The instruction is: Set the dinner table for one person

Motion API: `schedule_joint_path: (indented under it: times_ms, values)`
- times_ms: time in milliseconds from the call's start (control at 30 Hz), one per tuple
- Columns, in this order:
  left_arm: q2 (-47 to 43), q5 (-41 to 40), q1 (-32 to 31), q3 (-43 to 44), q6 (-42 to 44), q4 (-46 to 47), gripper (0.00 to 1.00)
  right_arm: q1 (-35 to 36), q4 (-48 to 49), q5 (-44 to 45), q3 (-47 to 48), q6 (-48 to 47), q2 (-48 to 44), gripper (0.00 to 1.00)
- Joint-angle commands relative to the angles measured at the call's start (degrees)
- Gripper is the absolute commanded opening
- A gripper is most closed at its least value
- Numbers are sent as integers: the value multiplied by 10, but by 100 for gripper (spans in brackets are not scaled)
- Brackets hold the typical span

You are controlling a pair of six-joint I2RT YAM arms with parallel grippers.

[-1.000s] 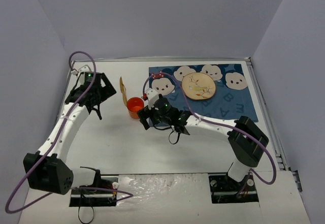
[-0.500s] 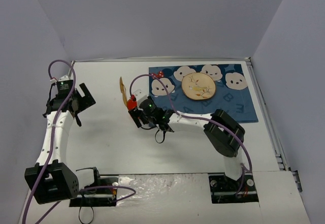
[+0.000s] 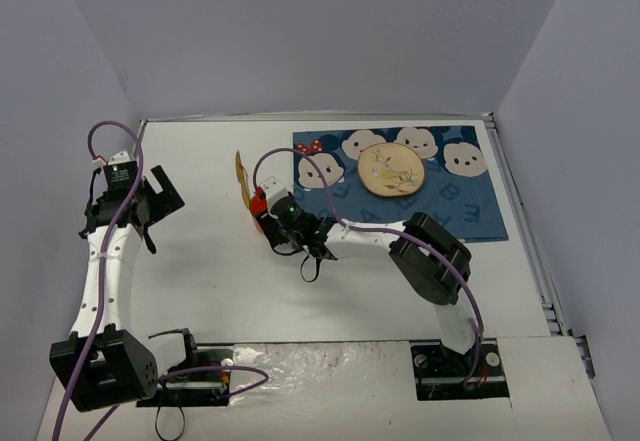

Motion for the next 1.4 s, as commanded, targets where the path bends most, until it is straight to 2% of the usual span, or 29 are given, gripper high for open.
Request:
schedule_joint_path:
  times_ms: [0, 300, 467, 567, 833, 1000, 1133, 1267, 1367]
  values:
    - [-11, 2, 4, 7, 5, 25, 97, 5, 61, 28, 13, 9, -13, 49]
    - [-12, 4, 8, 6, 3, 24, 97, 6, 70, 44, 9, 5, -22, 36]
    - [-11, 4, 8, 4, 3, 25, 97, 6, 77, 48, 3, -3, -32, 12]
    - [-11, 4, 8, 4, 3, 26, 97, 6, 73, 47, 3, -24, -50, 2]
    - [-11, 4, 8, 6, 4, 24, 97, -18, 61, 8, 8, -117, -148, 0]
    - [-14, 5, 8, 3, 3, 24, 97, -88, 52, -59, 10, -165, -202, 0]
    - [-15, 22, 8, 3, 2, 25, 97, -185, 22, -97, 28, -197, -226, 0]
    - [-16, 29, 8, 2, 3, 26, 97, -286, 4, -172, 48, -206, -238, 0]
    - [-16, 30, 8, 5, 6, 23, 97, -362, -14, -188, 70, -225, -230, 0]
